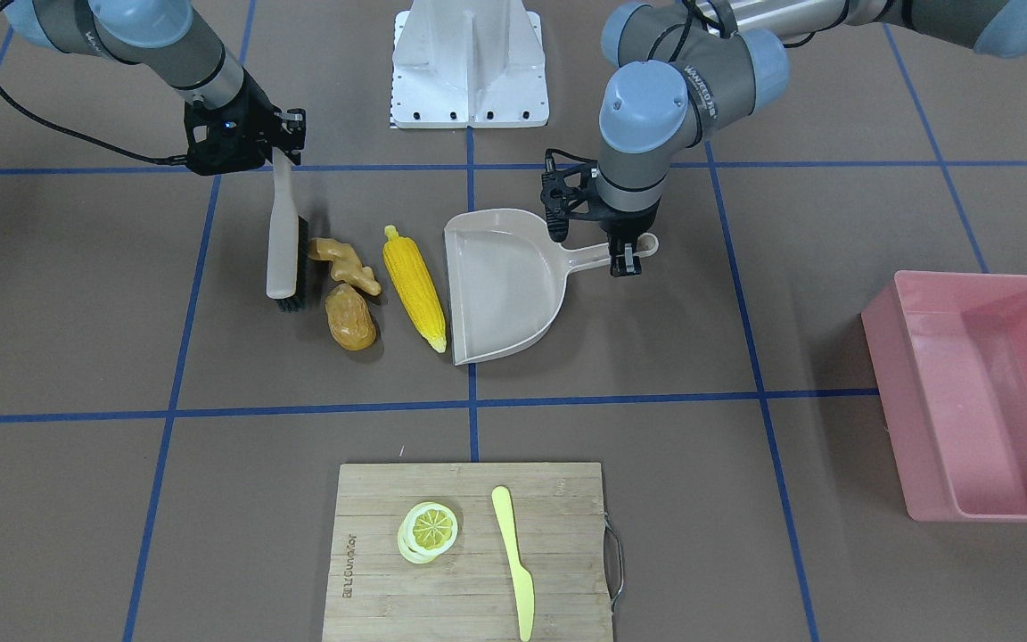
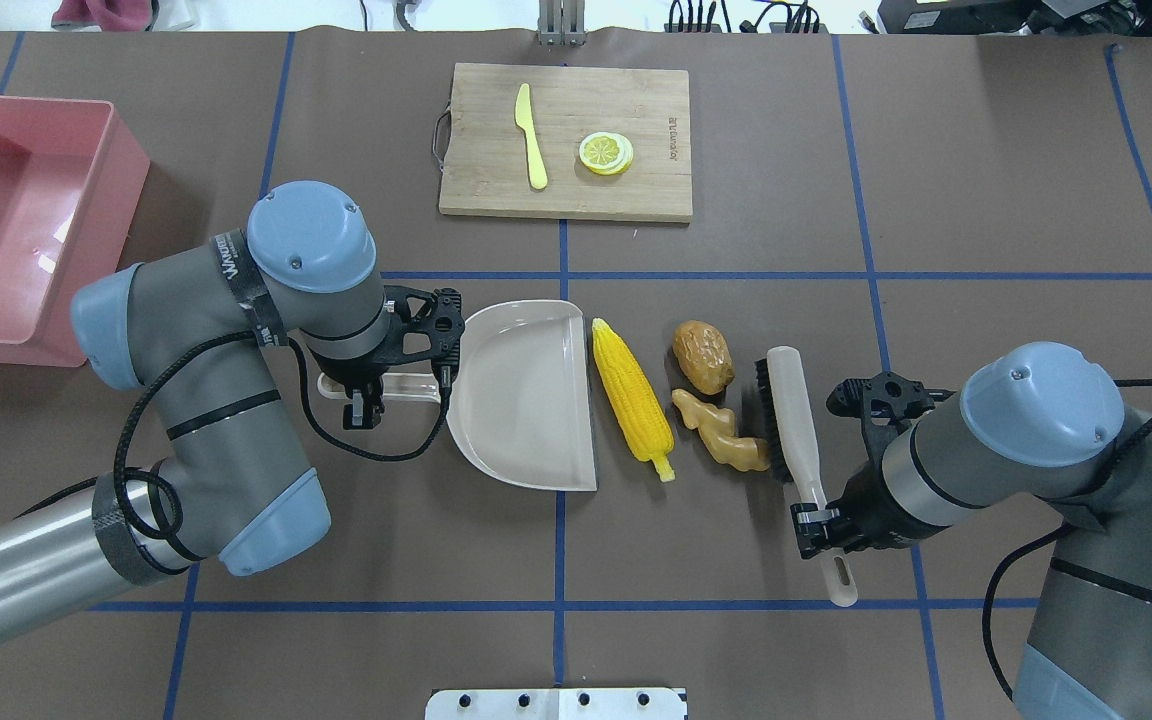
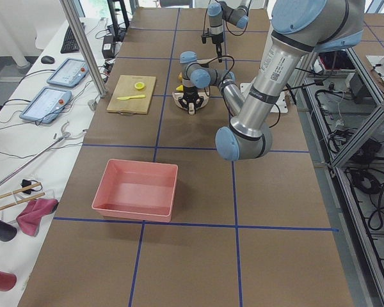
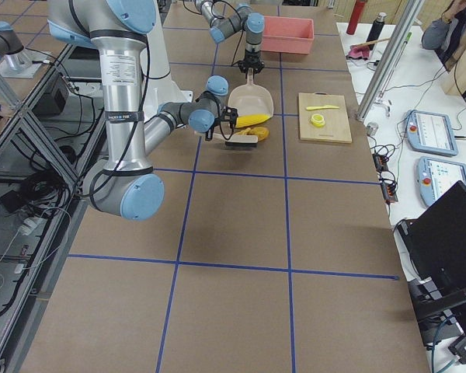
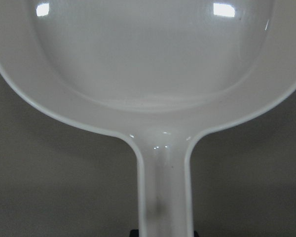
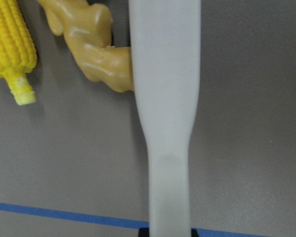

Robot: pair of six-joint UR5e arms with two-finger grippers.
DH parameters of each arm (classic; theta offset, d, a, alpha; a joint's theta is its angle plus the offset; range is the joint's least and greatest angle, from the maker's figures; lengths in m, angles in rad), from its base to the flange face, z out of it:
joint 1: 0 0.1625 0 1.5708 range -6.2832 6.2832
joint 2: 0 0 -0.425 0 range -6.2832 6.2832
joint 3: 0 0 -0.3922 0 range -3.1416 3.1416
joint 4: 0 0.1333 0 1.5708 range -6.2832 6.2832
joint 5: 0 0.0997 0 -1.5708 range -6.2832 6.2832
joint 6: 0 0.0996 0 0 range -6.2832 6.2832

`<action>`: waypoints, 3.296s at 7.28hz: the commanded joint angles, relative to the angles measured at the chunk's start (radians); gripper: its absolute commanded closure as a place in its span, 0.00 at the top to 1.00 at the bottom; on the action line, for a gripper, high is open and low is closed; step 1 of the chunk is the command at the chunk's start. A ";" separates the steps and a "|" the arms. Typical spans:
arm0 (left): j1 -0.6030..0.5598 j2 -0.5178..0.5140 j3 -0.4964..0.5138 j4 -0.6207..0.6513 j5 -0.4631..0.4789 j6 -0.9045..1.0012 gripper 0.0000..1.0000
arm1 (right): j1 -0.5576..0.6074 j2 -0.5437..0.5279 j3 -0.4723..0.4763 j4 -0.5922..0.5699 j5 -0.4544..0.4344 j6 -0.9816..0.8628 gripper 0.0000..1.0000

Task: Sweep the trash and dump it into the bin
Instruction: 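Move the brush with the right gripper behind the ginger and corn, then sweep the corn, potato and ginger into the dustpan with the right gripper's brush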

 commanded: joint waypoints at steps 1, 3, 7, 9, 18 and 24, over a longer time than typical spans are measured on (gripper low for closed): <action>0.000 -0.001 0.000 -0.001 0.000 0.000 0.00 | 0.004 -0.005 -0.002 0.007 -0.004 -0.007 0.00; 0.000 0.001 0.000 -0.002 0.000 0.000 0.00 | 0.027 -0.006 0.003 0.007 0.009 -0.014 0.00; 0.000 0.001 0.001 -0.002 0.000 0.002 0.00 | 0.044 -0.135 -0.047 0.304 0.023 -0.023 0.00; 0.000 0.001 0.001 -0.002 0.000 0.002 0.00 | 0.053 -0.135 -0.080 0.367 0.050 -0.018 0.00; 0.000 0.002 0.001 -0.003 0.000 0.002 0.00 | 0.044 0.042 -0.256 0.489 0.099 0.100 0.00; 0.000 0.002 0.001 -0.003 0.000 0.003 0.00 | -0.013 0.253 -0.313 0.357 0.055 0.184 0.00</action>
